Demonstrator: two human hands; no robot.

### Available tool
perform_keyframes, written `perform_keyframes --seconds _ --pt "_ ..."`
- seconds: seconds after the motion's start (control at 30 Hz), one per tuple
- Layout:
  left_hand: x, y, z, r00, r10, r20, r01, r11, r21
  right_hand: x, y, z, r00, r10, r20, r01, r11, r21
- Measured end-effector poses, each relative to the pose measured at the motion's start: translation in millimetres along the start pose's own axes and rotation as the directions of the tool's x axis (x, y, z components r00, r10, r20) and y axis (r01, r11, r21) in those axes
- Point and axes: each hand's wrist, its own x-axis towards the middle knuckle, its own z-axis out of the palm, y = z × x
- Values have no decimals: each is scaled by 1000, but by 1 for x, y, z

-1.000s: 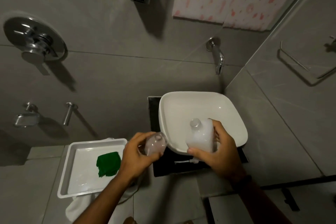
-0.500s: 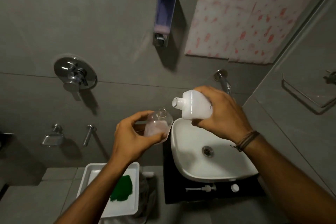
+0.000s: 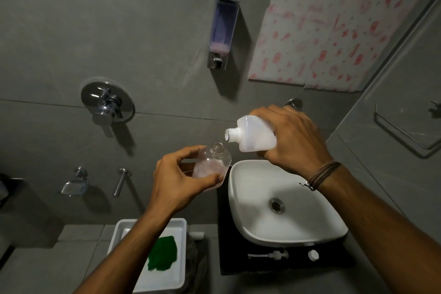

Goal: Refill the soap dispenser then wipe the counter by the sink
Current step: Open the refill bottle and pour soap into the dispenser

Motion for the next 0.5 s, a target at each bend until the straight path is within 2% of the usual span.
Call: perform_keyframes --seconds 0.5 --pt "1 1 -4 999 -6 31 5 999 35 4 -4 -7 999 -44 -25 42 997 -61"
